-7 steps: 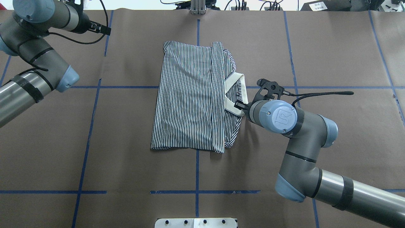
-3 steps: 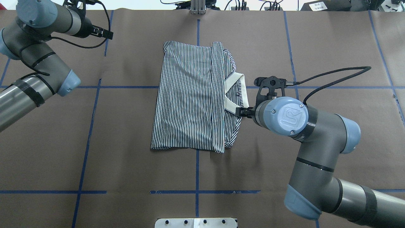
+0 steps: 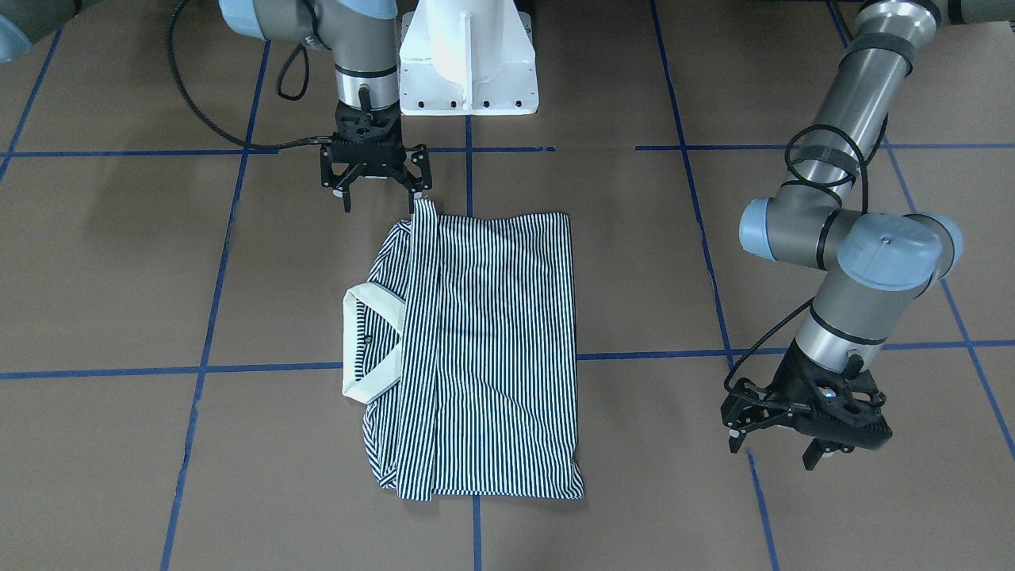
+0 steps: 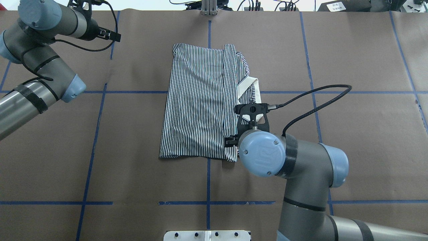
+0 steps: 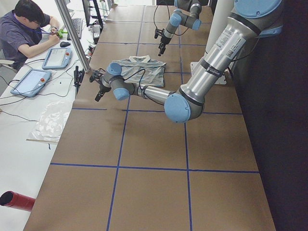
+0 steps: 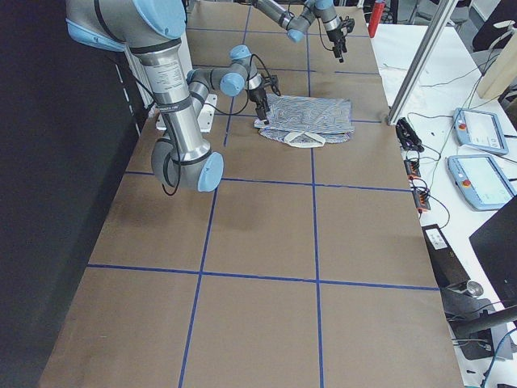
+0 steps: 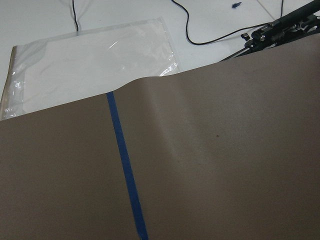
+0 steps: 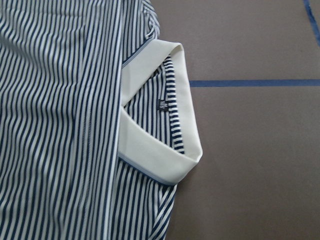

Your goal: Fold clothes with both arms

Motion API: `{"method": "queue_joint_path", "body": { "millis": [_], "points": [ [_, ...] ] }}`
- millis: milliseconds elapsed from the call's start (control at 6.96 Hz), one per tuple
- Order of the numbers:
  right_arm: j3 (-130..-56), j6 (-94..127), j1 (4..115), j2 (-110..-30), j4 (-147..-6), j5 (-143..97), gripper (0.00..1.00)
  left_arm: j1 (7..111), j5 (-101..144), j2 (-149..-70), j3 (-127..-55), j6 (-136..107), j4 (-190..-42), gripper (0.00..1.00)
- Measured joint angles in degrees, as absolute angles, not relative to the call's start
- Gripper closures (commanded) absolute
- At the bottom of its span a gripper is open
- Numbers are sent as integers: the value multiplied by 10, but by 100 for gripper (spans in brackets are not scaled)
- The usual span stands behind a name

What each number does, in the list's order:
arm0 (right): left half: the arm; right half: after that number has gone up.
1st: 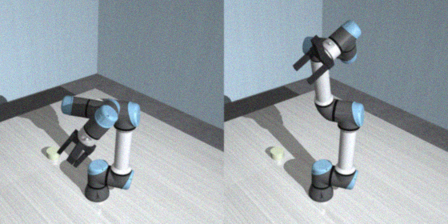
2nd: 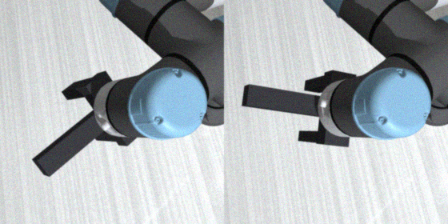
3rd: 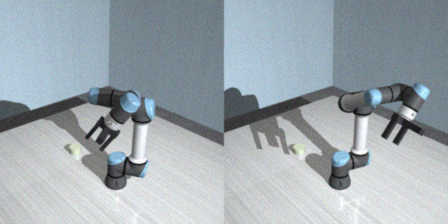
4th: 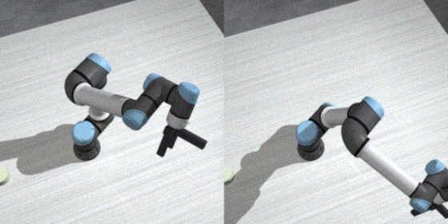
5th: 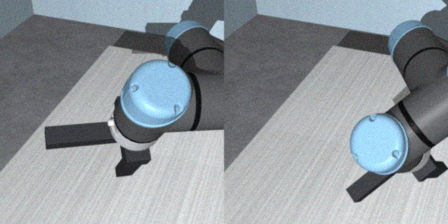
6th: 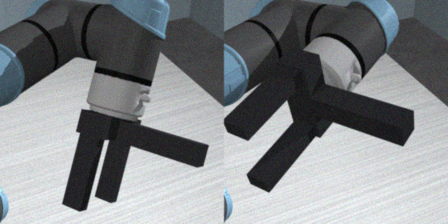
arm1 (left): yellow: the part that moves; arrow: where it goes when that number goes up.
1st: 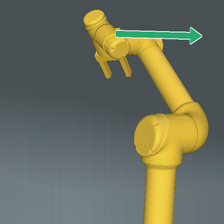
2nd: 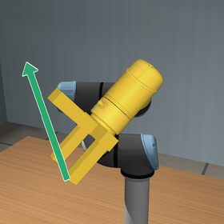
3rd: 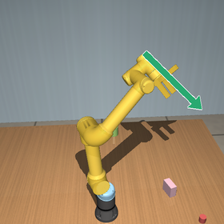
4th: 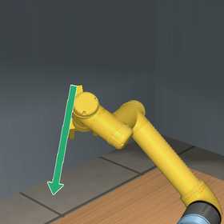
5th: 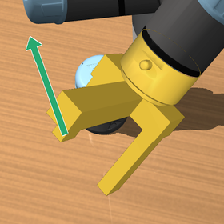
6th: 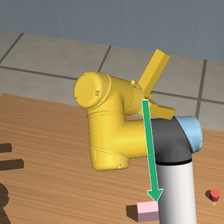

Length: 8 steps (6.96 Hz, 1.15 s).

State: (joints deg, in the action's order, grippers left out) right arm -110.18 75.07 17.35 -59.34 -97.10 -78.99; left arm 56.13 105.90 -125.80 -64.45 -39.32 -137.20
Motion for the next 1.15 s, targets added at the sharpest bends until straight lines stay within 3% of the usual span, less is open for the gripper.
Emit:
{"method": "queue_joint_path", "body": {
  "millis": [862, 1149],
  "points": [
    [-1049, 666, 117, -566, -971, -742, 49, 558, 1059, -1258, -645, -405, -1372, 0],
    [-1042, 630, 116, -565, -971, -742, 49, 557, 1059, -1258, -645, -406, -1372, 0]
  ]
}}
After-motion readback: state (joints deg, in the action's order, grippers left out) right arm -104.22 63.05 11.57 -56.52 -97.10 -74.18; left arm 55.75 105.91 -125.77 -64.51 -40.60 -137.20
